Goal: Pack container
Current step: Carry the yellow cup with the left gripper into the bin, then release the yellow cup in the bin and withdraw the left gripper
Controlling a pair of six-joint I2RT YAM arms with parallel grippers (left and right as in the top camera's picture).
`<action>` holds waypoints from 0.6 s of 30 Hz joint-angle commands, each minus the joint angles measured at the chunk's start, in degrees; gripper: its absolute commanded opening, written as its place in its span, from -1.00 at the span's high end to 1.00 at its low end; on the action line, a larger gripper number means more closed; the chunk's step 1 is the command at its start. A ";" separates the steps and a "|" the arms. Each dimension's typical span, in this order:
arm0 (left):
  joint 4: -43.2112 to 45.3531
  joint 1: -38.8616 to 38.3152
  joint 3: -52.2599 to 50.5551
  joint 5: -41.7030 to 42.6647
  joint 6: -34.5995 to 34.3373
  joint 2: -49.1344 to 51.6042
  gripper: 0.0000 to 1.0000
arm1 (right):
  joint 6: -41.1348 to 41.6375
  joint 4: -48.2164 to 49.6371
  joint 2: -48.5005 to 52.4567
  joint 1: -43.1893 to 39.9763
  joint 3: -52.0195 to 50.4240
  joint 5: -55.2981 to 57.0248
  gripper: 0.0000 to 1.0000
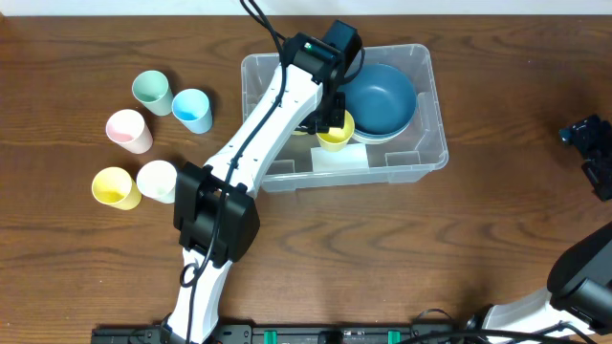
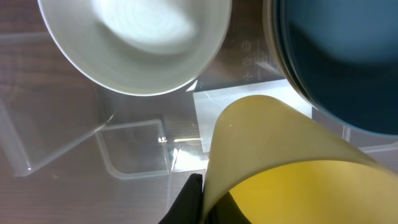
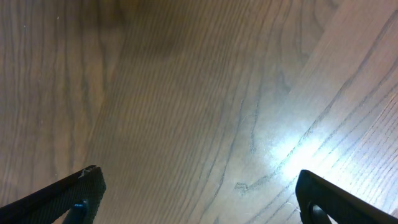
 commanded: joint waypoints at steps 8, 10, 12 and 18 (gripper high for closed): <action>1.75 0.22 -3.41 2.23 -2.03 2.34 0.88 | 0.81 -0.02 0.15 -0.09 -0.09 0.66 -0.98; 2.36 0.24 -4.52 2.25 -2.40 2.34 0.88 | 0.81 -0.02 0.15 -0.09 -0.09 0.63 -0.98; 3.19 0.24 -5.64 2.25 -2.49 2.34 0.88 | 0.81 -0.02 0.15 -0.09 -0.09 0.66 -0.99; 5.22 0.22 -8.00 2.95 -3.34 2.34 0.88 | 0.81 -0.02 0.15 -0.09 -0.09 0.66 -0.98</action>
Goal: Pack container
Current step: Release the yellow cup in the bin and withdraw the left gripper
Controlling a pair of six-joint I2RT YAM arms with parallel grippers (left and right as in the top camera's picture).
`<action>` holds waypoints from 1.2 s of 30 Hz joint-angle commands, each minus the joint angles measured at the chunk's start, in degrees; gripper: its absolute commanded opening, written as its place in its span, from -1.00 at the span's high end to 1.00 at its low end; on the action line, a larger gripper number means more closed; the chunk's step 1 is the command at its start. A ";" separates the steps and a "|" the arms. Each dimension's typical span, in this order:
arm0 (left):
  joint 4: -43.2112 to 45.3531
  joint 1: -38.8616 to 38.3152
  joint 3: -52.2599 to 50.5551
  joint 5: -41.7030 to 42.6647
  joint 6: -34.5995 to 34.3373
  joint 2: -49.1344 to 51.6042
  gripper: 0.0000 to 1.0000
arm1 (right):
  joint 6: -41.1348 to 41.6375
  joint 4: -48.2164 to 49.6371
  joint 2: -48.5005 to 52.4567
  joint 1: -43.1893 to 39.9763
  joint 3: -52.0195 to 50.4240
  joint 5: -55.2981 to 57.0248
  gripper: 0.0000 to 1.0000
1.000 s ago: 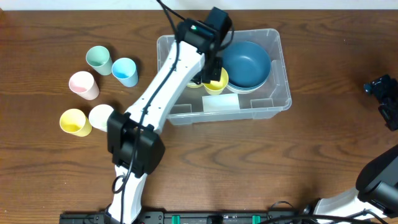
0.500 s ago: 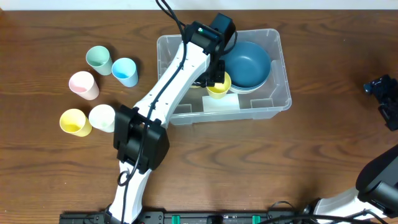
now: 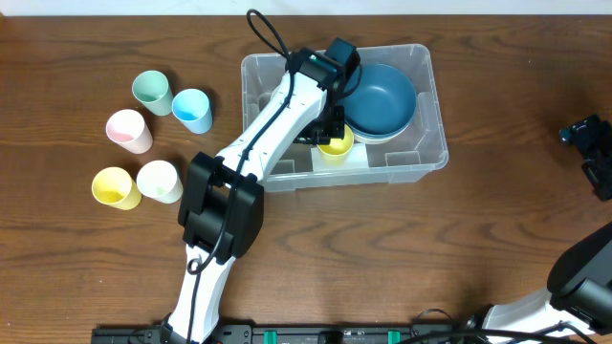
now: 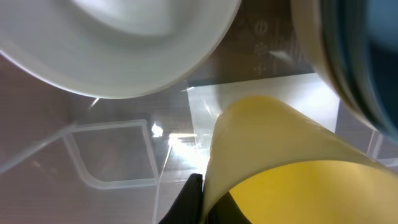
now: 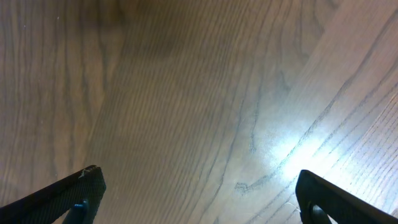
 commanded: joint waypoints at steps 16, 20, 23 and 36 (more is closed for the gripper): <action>1.57 0.28 -2.14 0.70 -1.46 0.63 0.21 | 0.81 -0.02 0.15 -0.09 -0.09 0.66 -0.98; 1.53 0.96 -1.60 0.72 -1.46 0.15 0.21 | 0.81 -0.02 0.15 -0.09 -0.09 0.66 -0.99; 0.59 1.79 -0.63 0.72 -1.44 -1.53 0.21 | 0.81 -0.02 0.15 -0.09 -0.09 0.66 -0.99; -2.60 5.73 0.52 -3.04 2.73 -21.59 0.09 | 0.81 -0.02 0.15 -0.09 -0.09 0.66 -0.99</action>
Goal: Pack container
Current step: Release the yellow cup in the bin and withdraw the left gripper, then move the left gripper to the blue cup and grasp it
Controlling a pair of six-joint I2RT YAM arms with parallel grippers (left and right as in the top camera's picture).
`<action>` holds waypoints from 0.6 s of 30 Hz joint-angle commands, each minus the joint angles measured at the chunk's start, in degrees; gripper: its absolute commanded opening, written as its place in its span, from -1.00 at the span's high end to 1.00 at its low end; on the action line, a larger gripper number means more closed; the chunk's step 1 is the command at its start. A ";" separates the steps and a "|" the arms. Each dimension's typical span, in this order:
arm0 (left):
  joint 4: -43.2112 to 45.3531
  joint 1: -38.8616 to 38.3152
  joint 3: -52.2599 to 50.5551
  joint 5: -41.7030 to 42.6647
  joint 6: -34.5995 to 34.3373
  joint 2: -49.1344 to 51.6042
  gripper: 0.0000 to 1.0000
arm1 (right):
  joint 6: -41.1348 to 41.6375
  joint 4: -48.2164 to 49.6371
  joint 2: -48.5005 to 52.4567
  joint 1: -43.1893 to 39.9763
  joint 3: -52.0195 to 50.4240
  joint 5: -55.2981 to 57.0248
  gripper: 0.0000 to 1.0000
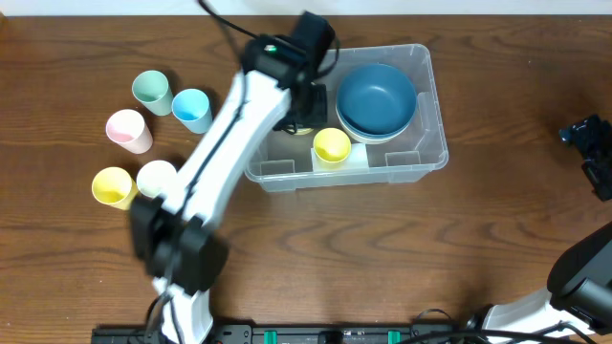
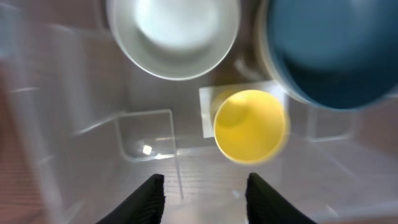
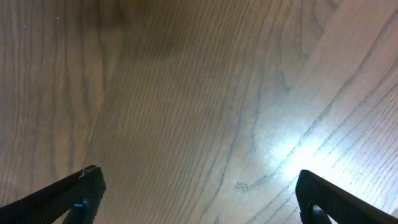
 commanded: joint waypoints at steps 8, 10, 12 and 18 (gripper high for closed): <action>-1.14 15.63 1.64 -4.15 4.52 -10.40 0.01 | 0.81 -0.02 0.15 -0.09 -0.09 0.66 -0.98; -1.03 19.21 1.64 -4.15 3.30 -9.22 0.01 | 0.81 -0.02 0.15 -0.09 -0.09 0.66 -0.99; -0.81 22.67 1.64 -4.15 1.81 -7.45 0.01 | 0.81 -0.02 0.15 -0.09 -0.09 0.63 -0.98; -0.74 28.28 1.64 -4.15 -0.09 -1.27 0.01 | 0.81 -0.02 0.15 -0.09 -0.09 0.66 -0.99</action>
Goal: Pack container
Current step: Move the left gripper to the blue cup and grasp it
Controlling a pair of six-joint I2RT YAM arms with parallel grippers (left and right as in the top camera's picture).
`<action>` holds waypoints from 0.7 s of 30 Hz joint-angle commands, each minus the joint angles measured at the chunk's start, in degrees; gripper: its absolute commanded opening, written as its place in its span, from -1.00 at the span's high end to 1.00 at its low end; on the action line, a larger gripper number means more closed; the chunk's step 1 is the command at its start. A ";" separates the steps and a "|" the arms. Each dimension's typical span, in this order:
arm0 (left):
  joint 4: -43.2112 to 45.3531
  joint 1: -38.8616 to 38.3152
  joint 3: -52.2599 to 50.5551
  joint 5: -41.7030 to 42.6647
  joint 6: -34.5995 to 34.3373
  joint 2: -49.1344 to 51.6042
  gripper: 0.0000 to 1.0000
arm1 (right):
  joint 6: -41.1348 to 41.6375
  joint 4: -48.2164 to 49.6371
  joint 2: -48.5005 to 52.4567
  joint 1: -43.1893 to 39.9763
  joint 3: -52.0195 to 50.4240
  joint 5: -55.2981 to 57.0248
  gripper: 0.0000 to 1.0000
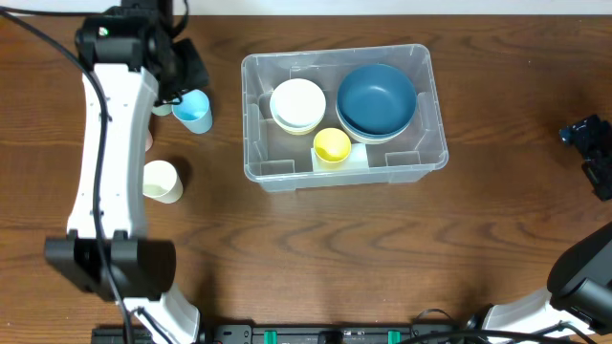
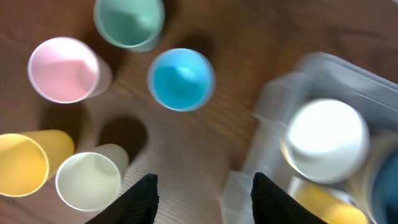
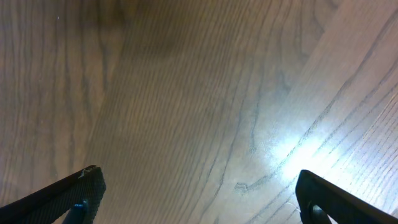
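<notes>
The clear plastic container [image 1: 419, 76] holds a white bowl [image 1: 297, 103], a blue bowl [image 1: 377, 97] and a yellow cup [image 1: 332, 145] standing at its front wall. My left gripper [image 1: 184, 63] hovers open and empty to the left of the container, above the loose cups. In the left wrist view its gripper [image 2: 208, 200] looks down on a blue cup [image 2: 181, 79], green cup [image 2: 129, 22], pink cup [image 2: 64, 70], yellow cup [image 2: 25, 163] and cream cup [image 2: 88, 181]. My right gripper [image 3: 199, 199] is open over bare wood.
The loose cups stand on the brown wooden table [image 1: 382, 248] in a cluster left of the container; my left arm [image 1: 110, 162] hides some of them from overhead. My right arm rests at the table's right edge [image 1: 593, 143].
My left gripper was open above the container, over the yellow cup standing there. It is now out of the container and to the left, over the loose cups. The right arm has not moved.
My left gripper was shut on a yellow cup inside the container, beside the bowls, then lower in it. Later it was open above the cup, which stood in the container. Now it hangs open over the cups on the table.
</notes>
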 commanded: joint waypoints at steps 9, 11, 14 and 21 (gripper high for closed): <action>0.02 5.68 0.04 0.46 -3.23 12.17 0.01 | 0.81 -0.04 0.15 -0.09 -0.09 0.66 -0.98; 0.15 5.70 0.04 0.46 -3.28 13.57 0.01 | 0.81 -0.04 0.15 -0.09 -0.09 0.66 -0.98; 0.68 5.70 0.02 0.70 -3.76 15.23 0.01 | 0.81 -0.04 0.15 -0.09 -0.09 0.66 -0.99; 2.45 5.88 -1.66 0.90 -8.94 17.00 0.01 | 0.81 -0.04 0.15 -0.09 -0.09 0.66 -0.98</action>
